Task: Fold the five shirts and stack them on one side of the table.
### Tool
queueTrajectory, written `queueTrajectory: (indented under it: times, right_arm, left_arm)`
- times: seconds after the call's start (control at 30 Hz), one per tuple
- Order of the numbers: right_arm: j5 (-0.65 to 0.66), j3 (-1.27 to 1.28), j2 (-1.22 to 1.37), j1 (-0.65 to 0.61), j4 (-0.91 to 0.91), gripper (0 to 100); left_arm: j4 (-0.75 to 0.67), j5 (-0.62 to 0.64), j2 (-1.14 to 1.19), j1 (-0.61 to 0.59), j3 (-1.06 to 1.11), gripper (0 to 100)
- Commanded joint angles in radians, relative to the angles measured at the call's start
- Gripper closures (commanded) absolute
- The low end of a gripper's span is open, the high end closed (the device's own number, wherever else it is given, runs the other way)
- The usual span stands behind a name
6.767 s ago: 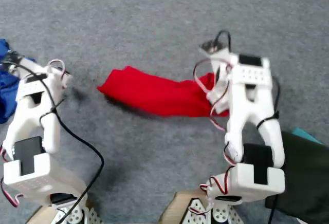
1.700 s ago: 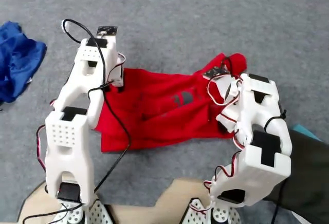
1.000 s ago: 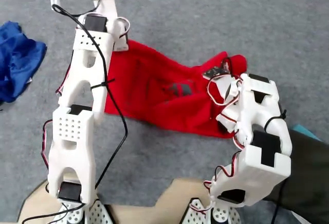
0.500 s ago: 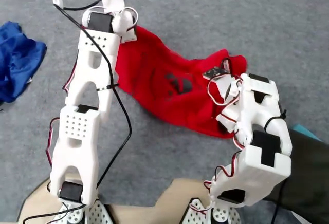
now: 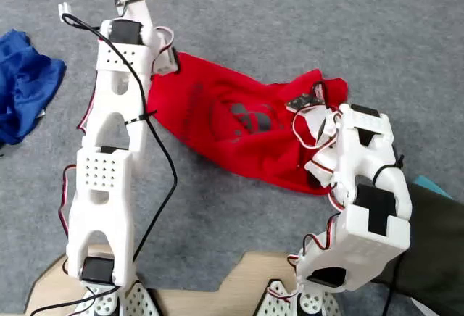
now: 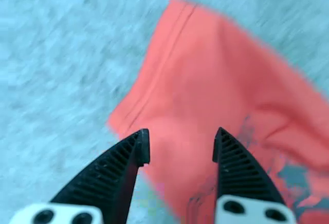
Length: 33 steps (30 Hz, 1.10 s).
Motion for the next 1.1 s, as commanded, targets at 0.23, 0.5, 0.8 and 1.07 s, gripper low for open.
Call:
queueTrajectory:
  times: [0.23, 0.5, 0.8, 1.07]
  right_arm:
    - [-0.014, -0.002, 0.004, 0.027, -0.041, 99.1]
    - [-0.063, -0.007, 0.01, 0.022, -0.058, 99.1]
    - [-0.143, -0.007, 0.01, 0.019, -0.071, 99.1]
    - [-0.157, -0.007, 0.01, 0.022, -0.064, 99.1]
  left_arm:
    - [0.043, -0.27, -0.189, 0.014, 0.342, 84]
    - [-0.109, -0.275, -0.275, -0.311, 0.675, 87]
    - [-0.307, -0.327, -0.252, -0.411, 1.016, 90]
    - [-0.198, -0.585, -0.291, -0.348, 1.349, 98]
